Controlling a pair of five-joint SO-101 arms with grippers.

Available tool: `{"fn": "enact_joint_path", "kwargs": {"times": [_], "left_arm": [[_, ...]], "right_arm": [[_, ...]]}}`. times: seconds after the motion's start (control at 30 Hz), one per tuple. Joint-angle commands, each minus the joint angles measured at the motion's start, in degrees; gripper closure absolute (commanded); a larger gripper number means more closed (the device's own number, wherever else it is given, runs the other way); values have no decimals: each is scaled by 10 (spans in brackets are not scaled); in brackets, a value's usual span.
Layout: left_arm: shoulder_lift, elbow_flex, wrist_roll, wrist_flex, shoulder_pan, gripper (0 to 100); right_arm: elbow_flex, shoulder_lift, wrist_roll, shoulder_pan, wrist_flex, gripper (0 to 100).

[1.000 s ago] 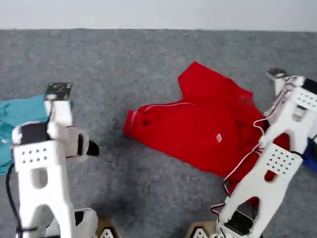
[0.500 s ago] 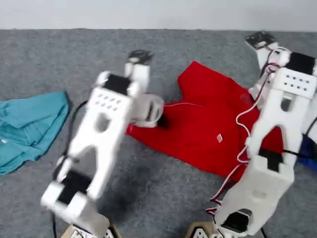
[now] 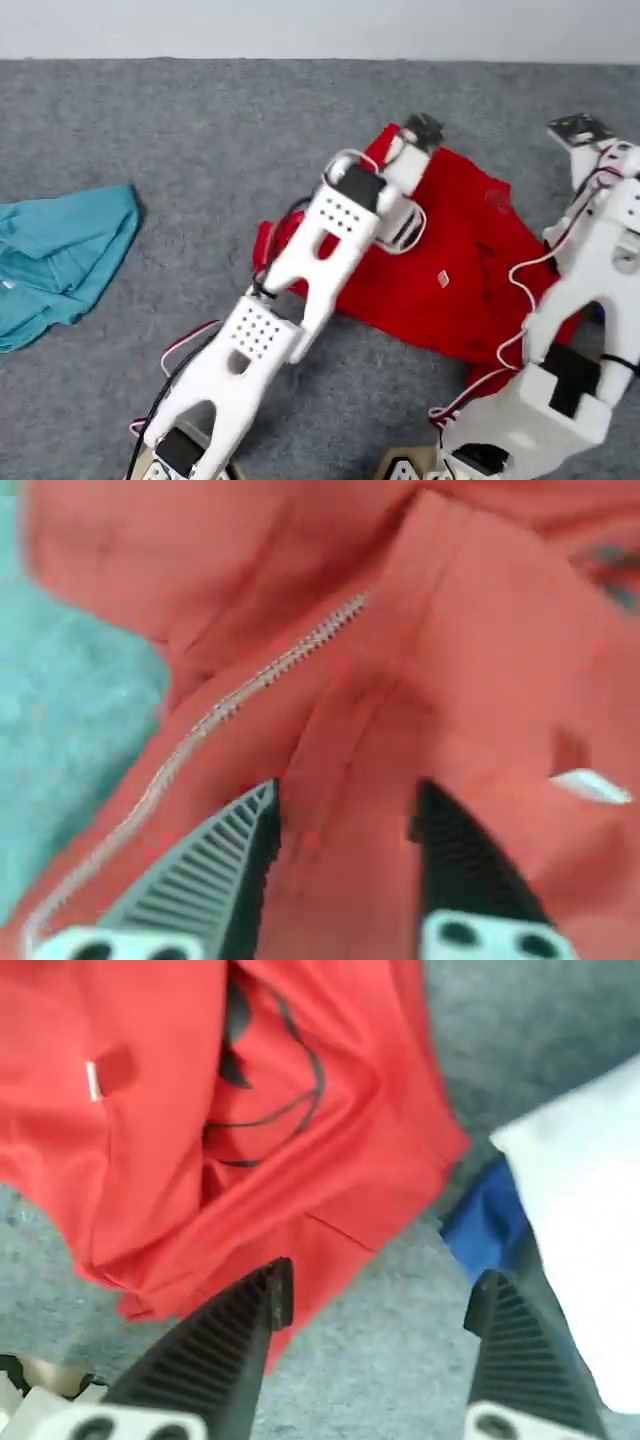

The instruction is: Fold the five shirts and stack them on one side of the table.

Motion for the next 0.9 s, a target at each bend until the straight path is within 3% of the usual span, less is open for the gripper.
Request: {"fn": "enact_joint_path", "kwargs": {"times": [0.0,0.2,0.5,0.87], "left_arm": [[37,-80,-76,17,1,919],[43,-87,-120,18,1,987],[-20,-68,-118,20,-6,988],[-200,307,-115,10,-17,987]], "right_arm": [[3,-31,6,15,22,711],[3,-31,3,12,22,711],[3,-30,4,11,21,711],[3,-30,6,13,14,711]]}}
